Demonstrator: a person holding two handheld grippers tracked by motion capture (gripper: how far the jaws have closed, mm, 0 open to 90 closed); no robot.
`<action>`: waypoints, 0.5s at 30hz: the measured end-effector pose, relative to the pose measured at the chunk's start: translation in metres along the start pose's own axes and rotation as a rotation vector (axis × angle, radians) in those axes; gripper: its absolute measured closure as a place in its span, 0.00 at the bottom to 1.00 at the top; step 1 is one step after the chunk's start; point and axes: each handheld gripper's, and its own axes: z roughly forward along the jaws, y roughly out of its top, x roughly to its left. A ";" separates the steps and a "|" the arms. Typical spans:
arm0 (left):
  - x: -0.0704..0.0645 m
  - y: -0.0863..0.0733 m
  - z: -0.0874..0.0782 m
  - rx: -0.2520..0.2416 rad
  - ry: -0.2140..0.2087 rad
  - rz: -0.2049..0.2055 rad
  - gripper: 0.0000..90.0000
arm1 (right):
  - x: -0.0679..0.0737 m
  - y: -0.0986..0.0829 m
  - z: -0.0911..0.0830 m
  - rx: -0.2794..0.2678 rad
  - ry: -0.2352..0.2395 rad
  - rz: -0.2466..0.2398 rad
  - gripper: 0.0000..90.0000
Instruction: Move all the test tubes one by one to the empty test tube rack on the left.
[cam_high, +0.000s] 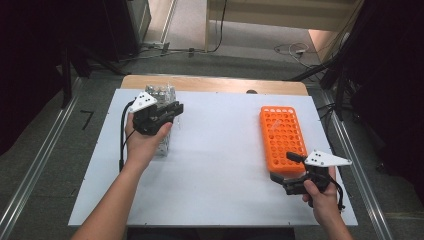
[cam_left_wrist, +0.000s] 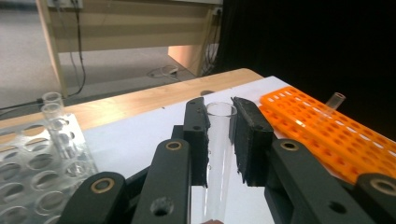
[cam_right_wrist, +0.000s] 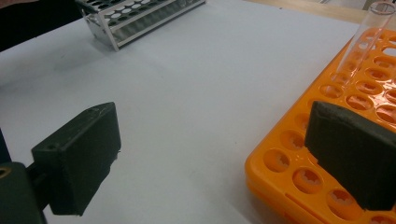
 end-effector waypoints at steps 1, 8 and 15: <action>0.003 0.001 0.001 -0.004 0.010 -0.001 0.83 | 0.000 0.000 0.000 0.001 -0.001 -0.001 0.03; 0.019 0.008 0.010 -0.013 0.050 0.007 0.83 | -0.002 -0.001 -0.001 -0.003 -0.007 0.001 0.03; 0.037 0.016 0.020 -0.027 0.118 -0.012 0.83 | -0.002 -0.001 0.000 -0.002 -0.005 0.004 0.03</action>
